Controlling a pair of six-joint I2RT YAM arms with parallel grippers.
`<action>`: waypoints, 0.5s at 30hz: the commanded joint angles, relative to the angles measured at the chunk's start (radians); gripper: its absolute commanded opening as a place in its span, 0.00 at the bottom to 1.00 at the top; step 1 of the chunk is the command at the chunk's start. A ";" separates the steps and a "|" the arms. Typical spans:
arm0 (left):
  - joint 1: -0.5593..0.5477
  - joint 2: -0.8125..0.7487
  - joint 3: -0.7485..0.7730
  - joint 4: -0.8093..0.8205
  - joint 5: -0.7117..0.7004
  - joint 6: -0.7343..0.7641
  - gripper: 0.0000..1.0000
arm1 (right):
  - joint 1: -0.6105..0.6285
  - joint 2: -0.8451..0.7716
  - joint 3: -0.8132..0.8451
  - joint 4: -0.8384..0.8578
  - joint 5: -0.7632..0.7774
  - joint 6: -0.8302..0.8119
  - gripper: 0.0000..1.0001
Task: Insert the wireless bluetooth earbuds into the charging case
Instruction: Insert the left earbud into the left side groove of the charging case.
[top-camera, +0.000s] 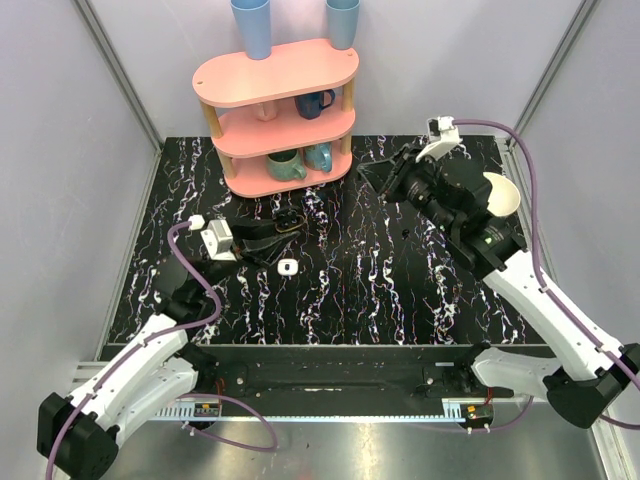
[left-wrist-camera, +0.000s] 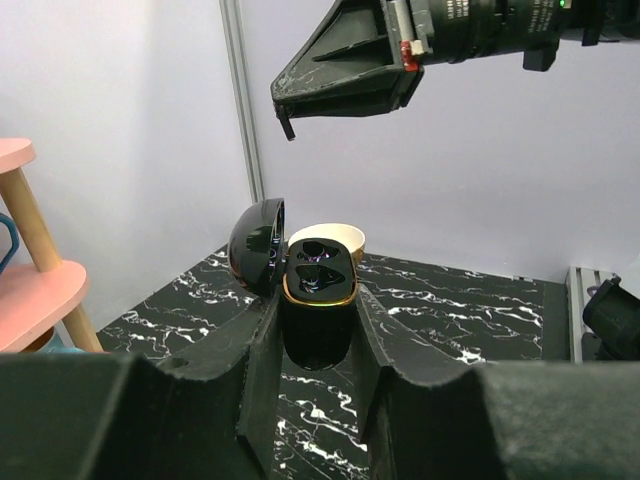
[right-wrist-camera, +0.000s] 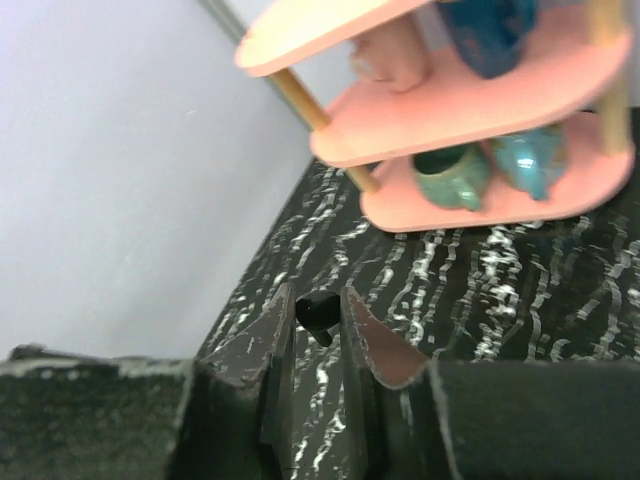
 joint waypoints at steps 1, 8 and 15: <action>-0.007 0.017 -0.004 0.144 -0.047 -0.022 0.00 | 0.098 0.000 -0.002 0.217 0.013 -0.019 0.10; -0.018 0.061 -0.022 0.247 -0.103 -0.048 0.00 | 0.202 0.028 -0.002 0.312 0.003 -0.053 0.10; -0.034 0.093 -0.036 0.304 -0.149 -0.039 0.00 | 0.261 0.064 -0.005 0.360 -0.020 -0.048 0.11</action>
